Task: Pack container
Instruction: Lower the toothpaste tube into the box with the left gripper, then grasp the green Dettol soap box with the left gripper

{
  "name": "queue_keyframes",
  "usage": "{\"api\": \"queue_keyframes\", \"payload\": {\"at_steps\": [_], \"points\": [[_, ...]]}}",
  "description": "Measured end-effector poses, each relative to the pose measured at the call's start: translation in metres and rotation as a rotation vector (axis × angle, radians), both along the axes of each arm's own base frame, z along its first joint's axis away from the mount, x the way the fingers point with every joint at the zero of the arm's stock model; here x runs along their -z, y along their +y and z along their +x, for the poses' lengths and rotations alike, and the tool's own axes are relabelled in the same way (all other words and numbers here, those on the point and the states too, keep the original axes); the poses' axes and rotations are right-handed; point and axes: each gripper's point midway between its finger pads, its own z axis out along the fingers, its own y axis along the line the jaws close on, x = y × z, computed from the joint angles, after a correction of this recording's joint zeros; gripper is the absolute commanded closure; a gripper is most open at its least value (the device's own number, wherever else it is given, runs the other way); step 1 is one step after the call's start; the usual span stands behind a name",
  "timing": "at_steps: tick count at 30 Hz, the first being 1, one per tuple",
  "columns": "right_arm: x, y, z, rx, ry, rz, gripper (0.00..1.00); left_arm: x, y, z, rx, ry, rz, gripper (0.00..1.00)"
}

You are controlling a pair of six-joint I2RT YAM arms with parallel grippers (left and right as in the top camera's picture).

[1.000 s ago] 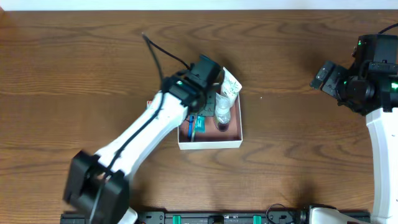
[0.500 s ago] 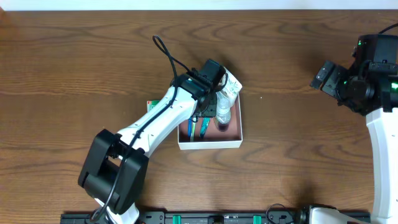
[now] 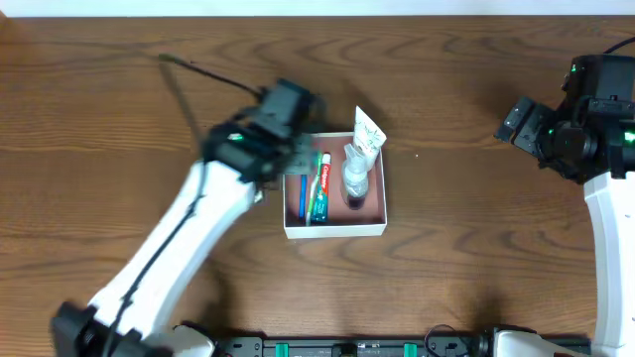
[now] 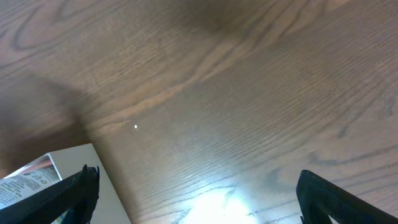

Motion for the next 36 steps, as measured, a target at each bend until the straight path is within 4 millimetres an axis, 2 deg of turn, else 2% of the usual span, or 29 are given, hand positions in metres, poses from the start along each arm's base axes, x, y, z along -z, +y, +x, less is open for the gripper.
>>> {"api": "queue_keyframes", "payload": {"at_steps": [2, 3, 5, 7, 10, 17, 22, 27, 34, 36], "points": [[0.000, 0.000, 0.000, 0.000, 0.000, 0.000, 0.01, -0.006, 0.029, 0.004, -0.049, -0.011, 0.041, 0.30], [0.000, 0.000, 0.000, 0.000, 0.000, 0.000, 0.01, -0.005, 0.042, 0.006, -0.069, -0.007, 0.059, 0.26], [0.000, 0.000, 0.000, 0.000, 0.000, 0.000, 0.01, 0.000, 0.065, 0.011, -0.092, 0.013, 0.098, 0.24], [0.000, 0.000, 0.000, 0.000, 0.000, 0.000, 0.01, 0.009, 0.081, 0.015, -0.096, 0.046, 0.119, 0.24], [0.000, 0.000, 0.000, 0.000, 0.000, 0.000, 0.01, 0.035, 0.092, 0.020, -0.071, 0.133, 0.097, 0.24], [0.000, 0.000, 0.000, 0.000, 0.000, -0.001, 0.01, 0.112, 0.087, 0.027, -0.017, 0.339, 0.059, 0.24], [0.000, 0.000, 0.000, 0.000, 0.000, 0.000, 0.01, 0.153, 0.085, 0.021, -0.011, 0.457, 0.060, 0.25], [0.000, 0.000, 0.000, 0.000, 0.000, 0.000, 0.01, 0.173, 0.083, 0.021, -0.012, 0.496, 0.054, 0.25], [0.000, 0.000, 0.000, 0.000, 0.000, 0.000, 0.01, 0.190, 0.080, 0.023, -0.009, 0.519, 0.043, 0.26], [0.000, 0.000, 0.000, 0.000, 0.000, 0.000, 0.01, 0.192, 0.080, 0.023, -0.010, 0.522, 0.039, 0.32]]}}
